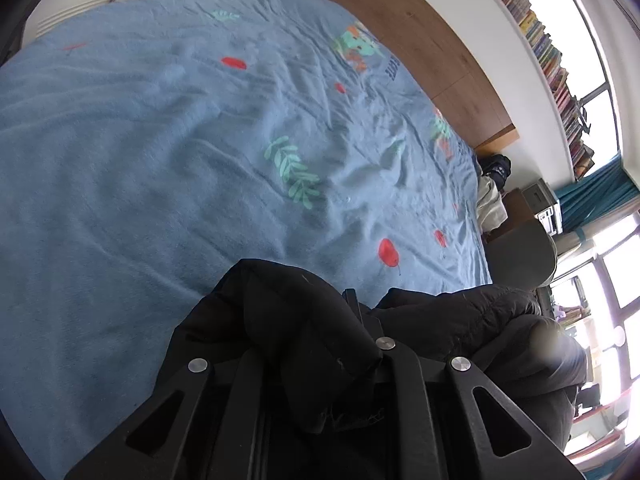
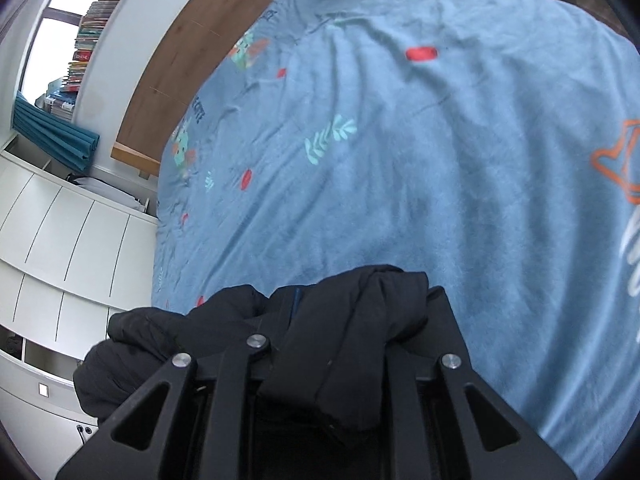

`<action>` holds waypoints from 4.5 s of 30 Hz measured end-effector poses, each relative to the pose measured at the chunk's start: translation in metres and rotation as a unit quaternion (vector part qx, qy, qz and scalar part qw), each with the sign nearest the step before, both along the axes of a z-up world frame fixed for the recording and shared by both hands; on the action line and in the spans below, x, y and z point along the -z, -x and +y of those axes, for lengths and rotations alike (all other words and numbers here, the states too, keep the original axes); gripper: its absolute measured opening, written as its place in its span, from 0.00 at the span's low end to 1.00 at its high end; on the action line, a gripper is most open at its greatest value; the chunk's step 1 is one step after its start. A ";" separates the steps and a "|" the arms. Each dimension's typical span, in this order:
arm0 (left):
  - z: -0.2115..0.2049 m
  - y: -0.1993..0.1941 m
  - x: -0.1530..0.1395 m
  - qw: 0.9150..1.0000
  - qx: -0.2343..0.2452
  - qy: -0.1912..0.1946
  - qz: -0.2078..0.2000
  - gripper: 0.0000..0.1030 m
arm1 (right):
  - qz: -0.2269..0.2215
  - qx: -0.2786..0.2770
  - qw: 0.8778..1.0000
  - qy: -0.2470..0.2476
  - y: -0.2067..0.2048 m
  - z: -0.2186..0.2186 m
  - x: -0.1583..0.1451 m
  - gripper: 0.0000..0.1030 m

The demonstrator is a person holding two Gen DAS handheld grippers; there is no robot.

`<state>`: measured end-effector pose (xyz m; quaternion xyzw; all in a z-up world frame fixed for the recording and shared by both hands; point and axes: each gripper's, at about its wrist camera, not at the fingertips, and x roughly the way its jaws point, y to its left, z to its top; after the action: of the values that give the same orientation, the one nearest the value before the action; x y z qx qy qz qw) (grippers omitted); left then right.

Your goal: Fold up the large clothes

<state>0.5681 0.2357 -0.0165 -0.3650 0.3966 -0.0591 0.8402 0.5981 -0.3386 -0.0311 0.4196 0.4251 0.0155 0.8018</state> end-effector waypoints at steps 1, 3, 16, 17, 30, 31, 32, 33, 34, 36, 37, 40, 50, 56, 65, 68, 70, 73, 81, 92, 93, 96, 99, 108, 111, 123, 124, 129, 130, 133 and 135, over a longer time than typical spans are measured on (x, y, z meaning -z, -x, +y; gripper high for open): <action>0.001 0.000 -0.001 1.000 0.000 0.002 0.000 0.16 | 0.002 0.000 1.000 -0.004 -0.002 0.000 0.003 0.16; 0.001 0.001 -0.005 1.000 0.001 -0.001 -0.002 0.16 | 0.003 0.001 1.000 -0.010 -0.004 -0.002 0.007 0.17; 0.012 0.001 -0.057 0.999 -0.033 0.023 -0.003 0.53 | -0.061 0.046 0.996 -0.041 0.017 -0.026 -0.044 0.92; 0.015 0.001 -0.063 0.999 -0.039 0.029 -0.006 0.55 | -0.066 0.052 0.995 -0.045 0.021 -0.029 -0.050 0.92; 0.027 0.061 -0.144 0.995 -0.078 -0.029 -0.055 0.80 | -0.119 0.022 0.992 0.026 0.098 -0.025 -0.135 0.93; 0.024 0.069 -0.147 0.995 -0.074 -0.033 -0.057 0.80 | -0.121 0.013 0.992 0.033 0.107 -0.018 -0.140 0.93; 0.020 0.078 -0.149 0.995 -0.068 -0.039 -0.060 0.80 | -0.123 0.003 0.992 0.042 0.115 -0.012 -0.146 0.93; 0.017 0.085 -0.150 0.995 -0.060 -0.045 -0.060 0.80 | -0.123 -0.004 0.991 0.048 0.121 -0.007 -0.150 0.93; 0.012 0.092 -0.151 0.995 -0.053 -0.055 -0.060 0.80 | -0.126 -0.017 0.990 0.058 0.131 0.003 -0.156 0.93; -0.001 0.110 -0.151 0.994 -0.039 -0.078 -0.062 0.80 | -0.131 -0.034 0.988 0.074 0.147 0.020 -0.163 0.93; -0.007 0.118 -0.150 0.994 -0.032 -0.089 -0.061 0.80 | -0.134 -0.043 0.987 0.082 0.154 0.029 -0.165 0.93; -0.025 0.138 -0.142 0.991 -0.016 -0.118 -0.059 0.80 | -0.139 -0.069 0.982 0.110 0.173 0.060 -0.168 0.93; -0.102 0.147 -0.101 0.979 0.047 -0.188 -0.061 0.80 | -0.159 -0.154 0.950 0.220 0.191 0.170 -0.146 0.93; -0.149 0.110 -0.082 0.967 0.103 -0.222 -0.065 0.80 | -0.163 -0.206 0.931 0.255 0.168 0.219 -0.119 0.93; -0.194 0.017 -0.070 0.948 0.136 -0.284 -0.041 0.87 | -0.137 -0.233 0.914 0.303 0.087 0.244 -0.080 0.93; -0.201 -0.019 -0.067 0.945 0.134 -0.298 -0.023 0.88 | -0.132 -0.231 0.914 0.306 0.052 0.241 -0.076 0.93; -0.203 -0.038 -0.063 0.946 0.129 -0.299 -0.012 0.88 | -0.121 -0.224 0.917 0.308 0.031 0.236 -0.072 0.93; -0.204 -0.065 -0.054 0.947 0.121 -0.298 0.003 0.90 | -0.104 -0.214 0.924 0.299 -0.004 0.223 -0.062 0.93; -0.206 -0.109 -0.031 0.948 0.118 -0.294 0.030 0.94 | -0.065 -0.197 0.939 0.274 -0.079 0.195 -0.033 0.93; -0.105 -0.090 -0.033 0.949 0.041 -0.302 0.085 0.95 | -0.016 -0.132 0.953 0.272 -0.058 0.103 -0.019 0.93; -0.096 -0.084 -0.037 0.948 0.032 -0.305 0.087 0.95 | -0.009 -0.126 0.952 0.277 -0.055 0.098 -0.019 0.93; -0.081 -0.062 -0.053 0.946 0.020 -0.316 0.074 0.95 | 0.004 -0.105 0.948 0.301 -0.040 0.076 -0.029 0.93; -0.077 -0.040 -0.066 0.951 0.025 -0.303 0.050 0.95 | -0.017 -0.091 0.946 0.312 -0.017 0.068 -0.050 0.93; -0.071 -0.025 -0.036 0.957 0.040 -0.277 0.076 0.95 | -0.052 -0.158 0.939 0.302 0.023 0.103 -0.058 0.93; -0.052 -0.019 -0.027 0.957 0.018 -0.274 0.096 0.95 | -0.031 -0.149 0.944 0.293 0.019 0.098 -0.040 0.93; -0.010 0.052 -0.062 0.967 -0.043 -0.238 0.076 0.95 | 0.002 -0.083 0.947 0.309 0.072 0.042 -0.072 0.93; -0.009 0.062 -0.070 0.971 -0.041 -0.229 0.060 0.95 | -0.003 -0.081 0.948 0.307 0.080 0.041 -0.080 0.93; -0.007 0.100 -0.102 0.979 -0.013 -0.204 -0.001 0.95 | -0.040 -0.071 0.957 0.277 0.123 0.039 -0.118 0.93; -0.007 0.107 -0.106 0.978 -0.002 -0.207 0.000 0.95 | -0.049 -0.067 0.959 0.269 0.134 0.038 -0.125 0.93; -0.003 0.124 -0.111 0.973 0.004 -0.229 0.015 0.95 | -0.065 -0.059 0.961 0.262 0.156 0.039 -0.140 0.99; 0.003 0.138 -0.111 0.974 -0.002 -0.226 0.020 0.99 | -0.070 -0.056 0.962 0.258 0.169 0.037 -0.143 0.99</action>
<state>0.4300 0.2389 0.0942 -0.1671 0.4160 0.0413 0.8929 0.4292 -0.3020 0.1120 0.1716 0.3801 -0.0204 0.9087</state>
